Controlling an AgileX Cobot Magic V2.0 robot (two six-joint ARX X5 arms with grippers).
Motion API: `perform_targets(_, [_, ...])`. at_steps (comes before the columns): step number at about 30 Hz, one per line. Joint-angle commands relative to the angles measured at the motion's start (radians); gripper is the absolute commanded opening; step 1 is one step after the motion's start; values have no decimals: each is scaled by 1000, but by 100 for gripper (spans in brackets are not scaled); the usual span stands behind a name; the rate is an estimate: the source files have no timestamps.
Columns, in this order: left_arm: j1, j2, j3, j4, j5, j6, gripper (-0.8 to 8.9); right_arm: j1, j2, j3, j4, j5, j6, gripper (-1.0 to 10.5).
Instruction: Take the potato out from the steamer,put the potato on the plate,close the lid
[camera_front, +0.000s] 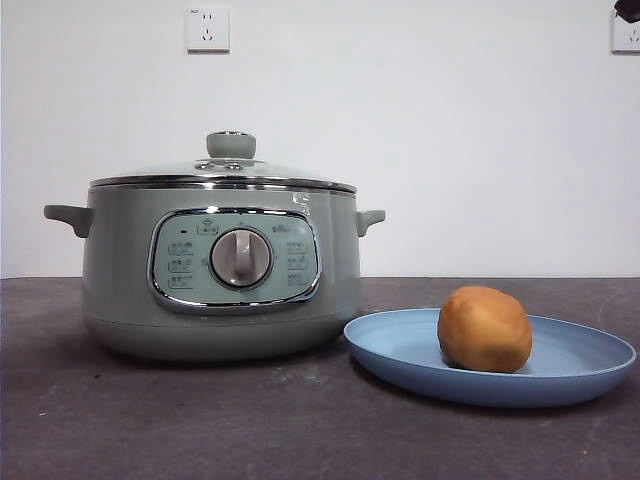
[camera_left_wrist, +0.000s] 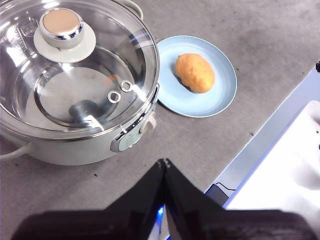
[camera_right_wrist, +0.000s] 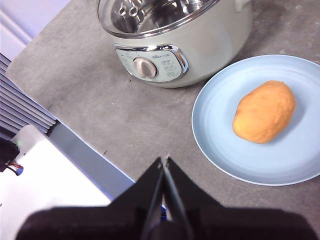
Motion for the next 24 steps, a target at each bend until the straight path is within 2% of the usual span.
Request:
perform_targets(1, [-3,0,-3,24,-13,-1,-4,0,-2,5,5,0,3,-1])
perform_targets(4, [15,-6,-3,90,-79,37,-4,0,-2,5,5,0,3,-1])
perform_targets(7, [82,-50,-26,254,-122,103,-4,0,-2,5,5,0,3,-1])
perform_targets(11, [201,-174,-156,591,-99,102,-4,0,-2,5,5,0,3,-1])
perform_targets(15, [307,-340,-401,961,-112,100,-4,0,-2,5,5,0,3,-1])
perform_targets(17, [350,-419,-524,1086,-135,100,-4,0,-2,5,5,0,3,-1])
perform_targets(20, [395,-538,-698,1178,-204,99,-4,0,-2,5,5,0,3,-1])
perform_targets(24, [424,-690,-897,1192,-278,76,-4,0,-2,5,5,0,3,-1])
